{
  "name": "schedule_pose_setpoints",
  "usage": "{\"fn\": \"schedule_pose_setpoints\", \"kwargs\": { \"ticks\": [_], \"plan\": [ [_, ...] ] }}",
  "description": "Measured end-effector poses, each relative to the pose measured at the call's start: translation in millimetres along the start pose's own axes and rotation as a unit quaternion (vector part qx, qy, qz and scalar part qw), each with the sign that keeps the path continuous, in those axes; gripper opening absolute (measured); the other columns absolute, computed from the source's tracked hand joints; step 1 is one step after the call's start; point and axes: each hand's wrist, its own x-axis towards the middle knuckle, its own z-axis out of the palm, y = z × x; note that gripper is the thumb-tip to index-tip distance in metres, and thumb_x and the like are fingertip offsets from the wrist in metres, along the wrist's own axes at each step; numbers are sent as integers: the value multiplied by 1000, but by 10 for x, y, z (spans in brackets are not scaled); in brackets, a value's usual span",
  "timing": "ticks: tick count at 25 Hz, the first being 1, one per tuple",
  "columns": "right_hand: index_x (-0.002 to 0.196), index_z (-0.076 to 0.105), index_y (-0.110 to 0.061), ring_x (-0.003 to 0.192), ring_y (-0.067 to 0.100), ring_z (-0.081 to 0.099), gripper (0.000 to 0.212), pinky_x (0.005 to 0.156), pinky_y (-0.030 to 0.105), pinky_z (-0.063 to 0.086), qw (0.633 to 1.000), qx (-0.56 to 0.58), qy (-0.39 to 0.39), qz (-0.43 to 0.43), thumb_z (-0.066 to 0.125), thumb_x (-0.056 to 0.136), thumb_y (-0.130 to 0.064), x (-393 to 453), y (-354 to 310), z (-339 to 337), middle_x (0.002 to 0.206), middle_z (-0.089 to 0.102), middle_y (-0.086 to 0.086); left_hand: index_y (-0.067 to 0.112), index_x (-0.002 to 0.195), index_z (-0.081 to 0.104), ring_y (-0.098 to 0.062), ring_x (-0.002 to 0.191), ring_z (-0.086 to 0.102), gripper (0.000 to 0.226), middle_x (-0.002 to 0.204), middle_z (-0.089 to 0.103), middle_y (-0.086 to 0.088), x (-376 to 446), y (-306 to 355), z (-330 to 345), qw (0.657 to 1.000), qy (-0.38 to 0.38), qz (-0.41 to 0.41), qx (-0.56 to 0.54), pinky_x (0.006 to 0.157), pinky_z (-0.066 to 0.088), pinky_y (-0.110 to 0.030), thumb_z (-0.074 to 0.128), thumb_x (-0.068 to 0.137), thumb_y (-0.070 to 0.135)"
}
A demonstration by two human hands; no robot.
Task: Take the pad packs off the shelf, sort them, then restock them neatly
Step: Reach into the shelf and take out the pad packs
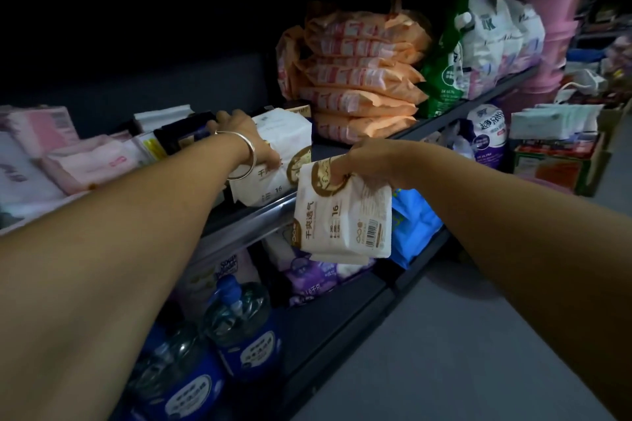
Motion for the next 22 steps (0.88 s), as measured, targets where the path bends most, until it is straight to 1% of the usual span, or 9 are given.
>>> {"fn": "schedule_pose_setpoints", "kwargs": {
  "ticks": [3,6,10,12,15,17,19,20,22],
  "plan": [
    [91,67,-9,87,30,69,28,86,38,55,1000,-10,8,17,70,74,-31,-218,35,-8,94,72,12,3,138,26,-36,131,25,102,140,26,-17,-220,5,-118,998,43,-1,-39,100,37,-46,81,61,43],
    [78,62,-13,80,27,64,18,77,33,50,1000,-12,7,28,67,79,-30,-471,94,49,87,68,9,4,137,30,-36,127,30,101,137,30,-17,-482,2,-236,998,41,12,-39,95,39,-44,79,61,50],
    [76,58,-9,85,28,59,16,74,32,48,999,-16,-1,50,61,87,-21,-846,274,220,95,62,14,8,132,38,-35,118,42,102,132,38,-16,-962,-56,-181,999,-10,28,-42,93,45,-41,79,53,58],
    [77,53,-8,86,28,51,19,74,31,40,997,-58,-19,55,50,94,-15,-998,394,325,97,53,15,10,125,44,-33,112,47,98,126,45,-15,-1233,-113,-37,998,-43,25,-43,89,48,-39,78,50,61],
    [66,44,-8,65,25,41,29,60,28,34,992,-95,-31,83,45,95,-11,-1066,641,483,76,45,12,8,120,48,-32,106,52,98,119,51,-14,-1515,-216,292,995,-92,19,-27,81,49,-34,77,45,65],
    [65,46,-7,62,25,44,27,58,27,35,989,-88,-42,115,48,92,-12,-1033,836,616,75,47,13,7,122,50,-32,108,52,107,123,52,-15,-1616,-294,611,991,-131,11,-17,86,50,-36,75,38,68],
    [67,49,-5,72,28,53,25,59,27,37,985,-74,-66,141,48,91,-12,-943,1023,772,88,55,18,7,130,42,-34,117,45,109,131,44,-17,-1655,-367,991,988,-155,-3,-9,93,46,-40,76,45,66],
    [72,52,-3,88,31,58,23,63,28,40,982,-74,-82,153,48,92,-13,-897,1105,845,103,58,21,7,133,38,-35,120,42,107,133,41,-18,-1663,-400,1189,987,-163,-10,-6,94,44,-39,76,51,63],
    [103,59,2,116,34,54,22,82,32,47,975,-70,-107,183,48,93,-15,-821,1254,984,129,53,23,6,133,39,-35,120,43,102,132,42,-18,-1685,-447,1539,983,-182,-20,-2,90,43,-36,76,55,61]
  ]
}}
